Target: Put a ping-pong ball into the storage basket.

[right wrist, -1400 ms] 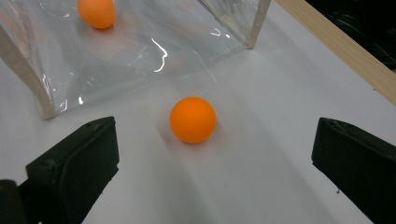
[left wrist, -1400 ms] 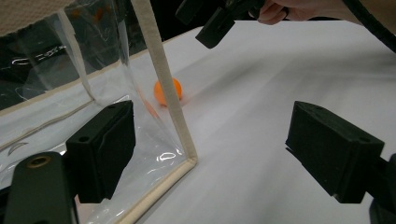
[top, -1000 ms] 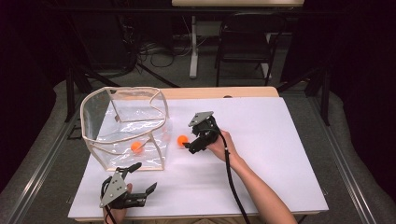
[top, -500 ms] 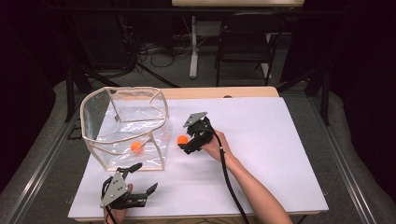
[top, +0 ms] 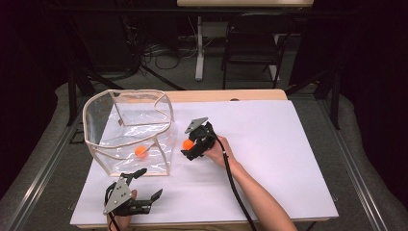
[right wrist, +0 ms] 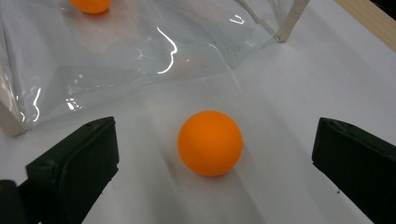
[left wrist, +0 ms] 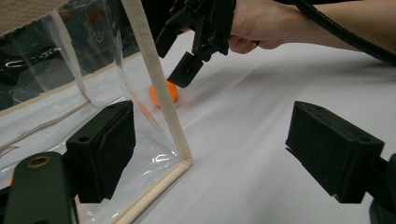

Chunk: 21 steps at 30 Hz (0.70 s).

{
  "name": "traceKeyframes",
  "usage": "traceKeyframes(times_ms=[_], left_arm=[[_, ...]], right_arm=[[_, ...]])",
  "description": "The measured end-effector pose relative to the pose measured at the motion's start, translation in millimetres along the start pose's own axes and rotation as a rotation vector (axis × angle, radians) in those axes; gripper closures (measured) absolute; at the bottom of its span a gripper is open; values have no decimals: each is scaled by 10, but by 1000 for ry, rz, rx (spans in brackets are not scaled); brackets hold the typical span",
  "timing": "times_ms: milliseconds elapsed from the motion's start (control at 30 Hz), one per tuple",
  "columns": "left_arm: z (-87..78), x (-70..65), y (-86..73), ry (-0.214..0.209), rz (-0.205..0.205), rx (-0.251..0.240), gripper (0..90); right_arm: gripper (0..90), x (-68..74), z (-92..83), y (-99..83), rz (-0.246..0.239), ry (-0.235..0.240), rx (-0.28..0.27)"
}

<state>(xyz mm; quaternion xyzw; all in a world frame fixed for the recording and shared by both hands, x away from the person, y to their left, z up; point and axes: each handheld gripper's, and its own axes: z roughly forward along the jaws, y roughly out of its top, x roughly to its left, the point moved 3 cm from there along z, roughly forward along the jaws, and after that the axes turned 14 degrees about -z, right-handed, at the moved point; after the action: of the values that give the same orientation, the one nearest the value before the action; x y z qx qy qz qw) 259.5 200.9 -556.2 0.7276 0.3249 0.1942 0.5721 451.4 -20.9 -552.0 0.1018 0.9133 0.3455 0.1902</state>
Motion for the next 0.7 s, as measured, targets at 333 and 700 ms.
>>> traceKeyframes(times_ms=[333, 700], left_arm=[[-8, 1, 2, -5, -1, -2, 157], [9, 4, -1, -9, 1, 4, 157]], right_arm=[[35, 5, 156, -64, 2, 13, 25], [348, 53, 159, -47, -23, -11, 55]])
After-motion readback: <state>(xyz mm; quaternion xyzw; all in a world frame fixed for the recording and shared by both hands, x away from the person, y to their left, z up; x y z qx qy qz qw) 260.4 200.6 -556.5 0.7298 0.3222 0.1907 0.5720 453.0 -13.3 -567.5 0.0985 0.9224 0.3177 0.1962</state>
